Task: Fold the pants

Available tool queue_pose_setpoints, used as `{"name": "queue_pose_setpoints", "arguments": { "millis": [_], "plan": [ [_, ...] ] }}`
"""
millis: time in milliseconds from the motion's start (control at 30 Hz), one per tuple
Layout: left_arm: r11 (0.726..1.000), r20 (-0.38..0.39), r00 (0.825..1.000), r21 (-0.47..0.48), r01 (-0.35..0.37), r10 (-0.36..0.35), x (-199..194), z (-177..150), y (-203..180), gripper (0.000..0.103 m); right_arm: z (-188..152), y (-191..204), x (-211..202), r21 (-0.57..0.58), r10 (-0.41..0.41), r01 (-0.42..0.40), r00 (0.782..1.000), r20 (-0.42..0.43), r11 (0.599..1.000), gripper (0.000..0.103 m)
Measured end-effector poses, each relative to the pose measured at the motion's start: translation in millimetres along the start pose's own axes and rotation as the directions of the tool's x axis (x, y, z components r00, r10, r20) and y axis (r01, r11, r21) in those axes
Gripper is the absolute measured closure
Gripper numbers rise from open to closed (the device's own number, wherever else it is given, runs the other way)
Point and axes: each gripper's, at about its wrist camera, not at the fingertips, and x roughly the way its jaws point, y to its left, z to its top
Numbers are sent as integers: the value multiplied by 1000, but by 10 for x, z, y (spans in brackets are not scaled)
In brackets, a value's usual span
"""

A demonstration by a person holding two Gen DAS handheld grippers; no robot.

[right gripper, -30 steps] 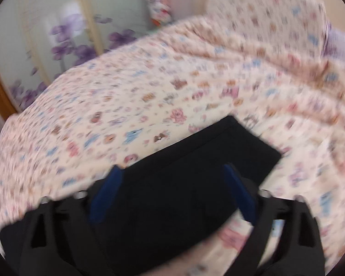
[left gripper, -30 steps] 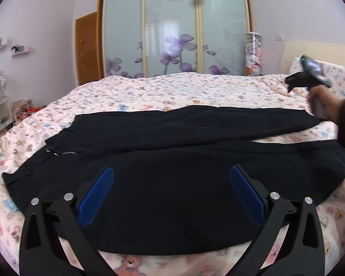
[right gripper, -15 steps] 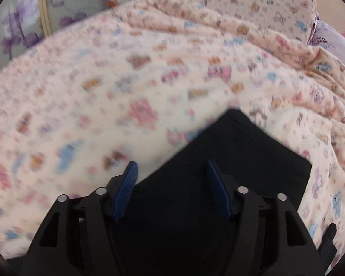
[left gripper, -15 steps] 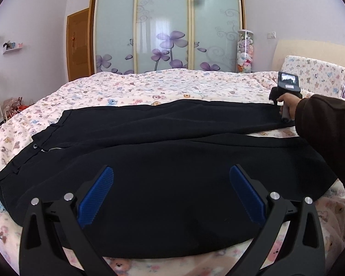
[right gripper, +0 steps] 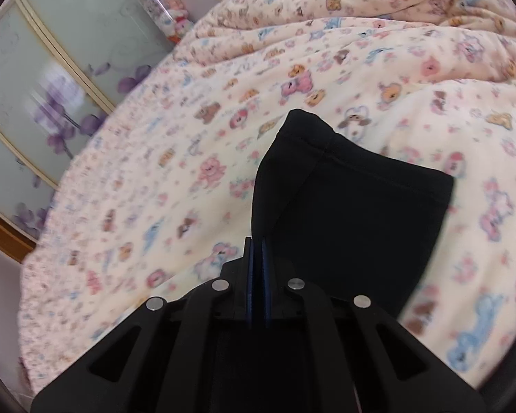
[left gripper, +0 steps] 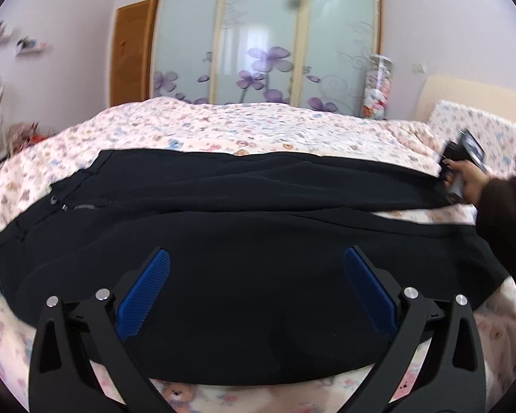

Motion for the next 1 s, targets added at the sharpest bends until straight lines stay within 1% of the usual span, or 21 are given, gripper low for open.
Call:
{"name": "queue_pose_setpoints", "arguments": {
  "millis": [67, 100, 200, 400, 467, 600, 700, 833, 900, 933, 1000],
  "plan": [
    [999, 8, 1000, -42, -18, 19, -39, 0, 66, 2, -8, -64, -167, 8, 34, -34, 999, -2, 999, 99],
    [999, 3, 1000, -54, -8, 8, -44, 5, 93, 2, -10, -92, -222, 10, 46, -46, 999, -3, 999, 99],
    [998, -24, 1000, -67, 17, -19, -40, 11, 117, 2, -35, -190, -418, 25, 98, -97, 995, -7, 995, 99],
    [997, -13, 999, -65, 37, -38, -99, 21, 107, 2, -199, -375, -912, -3, 209, -209, 978, -9, 978, 99],
    [996, -4, 999, -77, 35, -36, -100, 39, 116, 2, -288, -460, -1097, -14, 251, -251, 968, -8, 968, 100],
    [993, 21, 1000, -115, -14, 16, -109, 88, 212, 2, -527, -736, -1450, -11, 343, -343, 939, -6, 939, 100],
    [989, 53, 998, -148, -9, 17, -135, 122, 282, 2, -808, -1072, -1741, 2, 404, -404, 915, -4, 915, 100],
    [983, 73, 996, -169, 65, -54, -157, 146, 288, 2, -1201, -1530, -1965, 37, 444, -444, 896, 4, 895, 100],
    [984, 48, 995, -150, 99, -93, -154, 142, 218, 2, -1388, -1724, -1978, 52, 437, -436, 899, -2, 898, 100],
    [984, 41, 995, -144, 101, -96, -154, 136, 193, 2, -1506, -1834, -1927, 70, 425, -423, 905, -18, 903, 100],
    [986, 40, 996, -143, 85, -80, -170, 139, 162, 2, -1645, -1946, -1817, 96, 416, -411, 909, -40, 907, 100]
  ]
}}
